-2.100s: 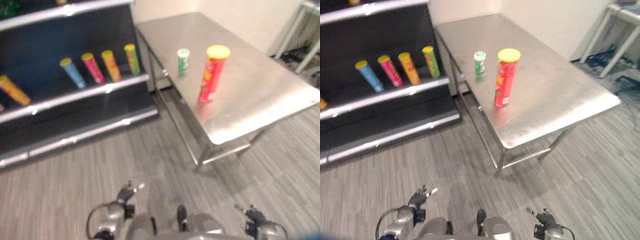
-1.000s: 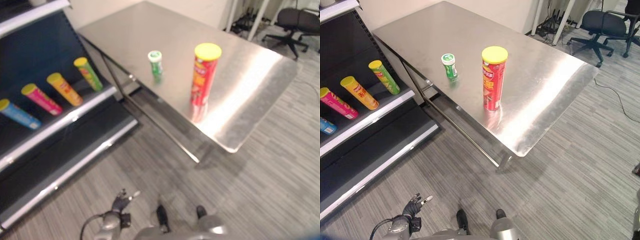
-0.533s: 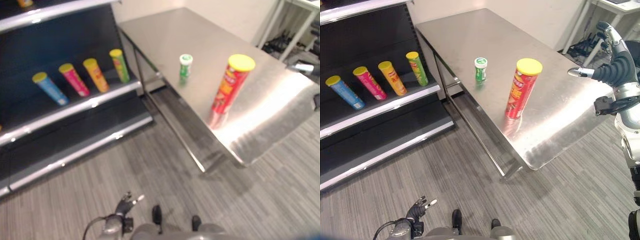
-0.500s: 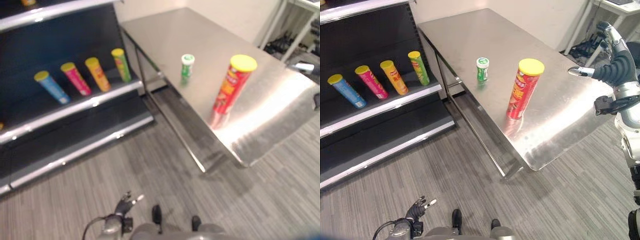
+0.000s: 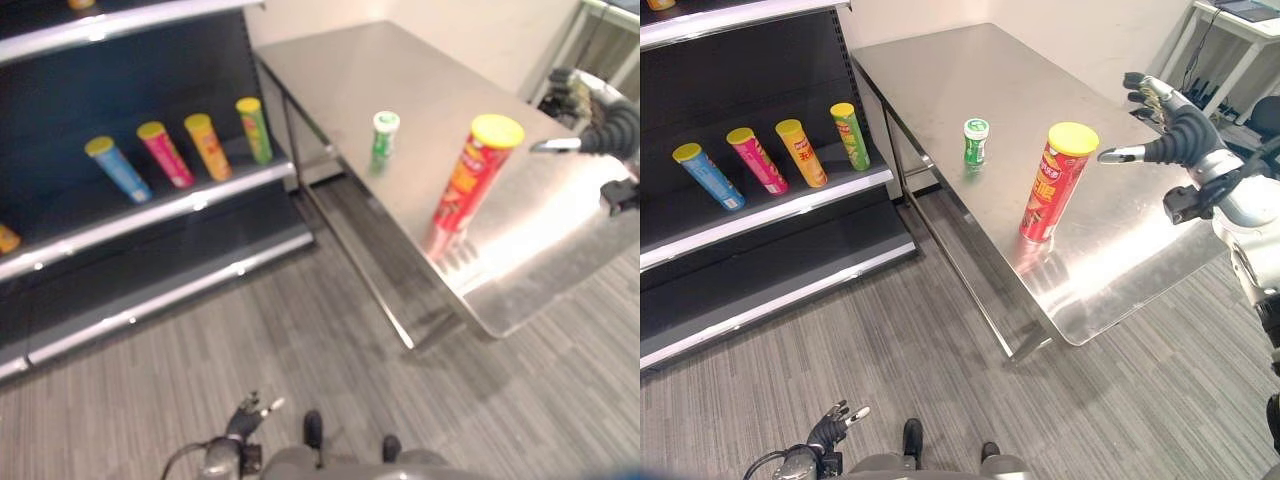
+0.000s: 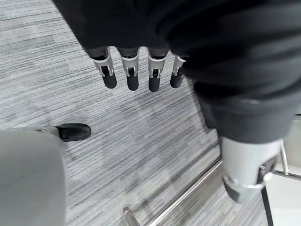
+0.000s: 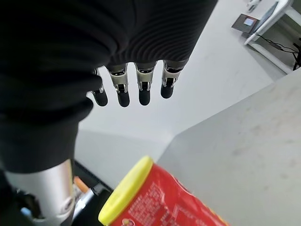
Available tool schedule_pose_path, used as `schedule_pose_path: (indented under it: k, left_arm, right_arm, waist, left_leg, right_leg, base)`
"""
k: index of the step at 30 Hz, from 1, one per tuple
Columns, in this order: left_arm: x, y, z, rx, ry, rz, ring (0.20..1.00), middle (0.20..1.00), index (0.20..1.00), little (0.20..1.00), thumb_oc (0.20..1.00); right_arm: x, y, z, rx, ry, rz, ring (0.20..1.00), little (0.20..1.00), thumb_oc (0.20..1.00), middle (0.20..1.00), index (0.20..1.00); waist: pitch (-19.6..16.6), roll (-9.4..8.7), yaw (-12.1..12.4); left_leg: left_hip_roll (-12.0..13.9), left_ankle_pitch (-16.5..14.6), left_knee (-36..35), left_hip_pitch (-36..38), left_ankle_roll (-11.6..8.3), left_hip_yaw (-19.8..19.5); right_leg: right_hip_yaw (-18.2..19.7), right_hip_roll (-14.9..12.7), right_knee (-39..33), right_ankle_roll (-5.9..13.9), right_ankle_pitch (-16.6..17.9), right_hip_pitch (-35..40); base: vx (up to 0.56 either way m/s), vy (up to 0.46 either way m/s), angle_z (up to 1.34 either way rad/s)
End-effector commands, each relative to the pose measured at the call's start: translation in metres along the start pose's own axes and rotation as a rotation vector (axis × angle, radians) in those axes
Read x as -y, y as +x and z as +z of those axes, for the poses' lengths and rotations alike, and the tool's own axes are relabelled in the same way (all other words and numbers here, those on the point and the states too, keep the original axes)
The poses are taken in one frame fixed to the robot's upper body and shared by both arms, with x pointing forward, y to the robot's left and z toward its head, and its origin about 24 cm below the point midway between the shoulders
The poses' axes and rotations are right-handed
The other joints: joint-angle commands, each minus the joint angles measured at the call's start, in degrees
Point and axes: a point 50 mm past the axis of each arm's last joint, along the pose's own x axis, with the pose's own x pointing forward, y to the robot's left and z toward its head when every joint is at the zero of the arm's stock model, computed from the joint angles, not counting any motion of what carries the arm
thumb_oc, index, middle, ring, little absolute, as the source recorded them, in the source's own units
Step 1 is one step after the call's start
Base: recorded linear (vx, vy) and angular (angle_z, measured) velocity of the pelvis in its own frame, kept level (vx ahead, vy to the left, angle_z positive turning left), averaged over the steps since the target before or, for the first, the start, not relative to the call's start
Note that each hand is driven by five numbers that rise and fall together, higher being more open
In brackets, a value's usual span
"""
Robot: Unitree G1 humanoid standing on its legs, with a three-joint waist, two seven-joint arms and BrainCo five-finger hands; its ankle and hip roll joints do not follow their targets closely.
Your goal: Put the goods on the table back onto the shelves and tidy them up.
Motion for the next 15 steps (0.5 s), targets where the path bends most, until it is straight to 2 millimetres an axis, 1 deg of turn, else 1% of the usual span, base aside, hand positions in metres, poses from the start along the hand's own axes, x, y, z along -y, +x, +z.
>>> schedule_pose_path:
  k: [1,6,12,15]
  left_arm:
    - [-0.007,0.005,0.019,0.074,0.047,-0.007,1.0,1.0,1.0,1.0,1.0]
    - [-0.007,0.005,0.018,0.069,0.043,-0.004,1.0,1.0,1.0,1.0,1.0]
    - [-0.006,0.004,0.016,0.063,0.038,-0.007,1.0,1.0,1.0,1.0,1.0]
    - [-0.007,0.004,0.015,0.056,0.044,-0.009,1.0,1.0,1.0,1.0,1.0]
  right_arm:
    - [0.023,0.008,0.02,0.052,-0.065,-0.063,1.0,1.0,1.0,1.0,1.0]
    - [0.02,0.017,0.019,0.022,-0.091,-0.048,1.0,1.0,1.0,1.0,1.0]
    - [0.014,0.019,0.015,-0.01,-0.123,0.003,1.0,1.0,1.0,1.0,1.0]
    - [0.009,0.018,0.007,-0.05,-0.137,0.039,1.0,1.0,1.0,1.0,1.0]
  waist:
    - [-2.8,-1.94,2.8]
    - [-2.8,-2.05,3.5]
    - [-2.8,-2.25,3.9]
    - [-2.8,-2.36,4.1]
  left_leg:
    - [6.9,-11.3,7.1,3.4,-7.39,3.2]
    - [7.0,-11.2,6.9,3.3,-7.45,2.7]
    - [7.0,-11.1,6.9,2.9,-7.53,2.3]
    - [7.0,-11.1,6.8,2.7,-7.62,2.0]
  right_leg:
    - [-1.7,-4.2,7.3,3.91,-6.8,-2.2]
    - [-2.3,-4.3,7.2,3.91,-6.9,-2.1]
    - [-2.8,-4.5,7.3,3.96,-7.0,-2.1]
    - [-3.0,-4.5,7.3,3.98,-7.0,-2.1]
  base:
    - [0.01,-0.011,0.1]
    - [0.02,-0.008,0.09]
    - [0.0,0.0,0.0]
    - [0.0,0.0,0.0]
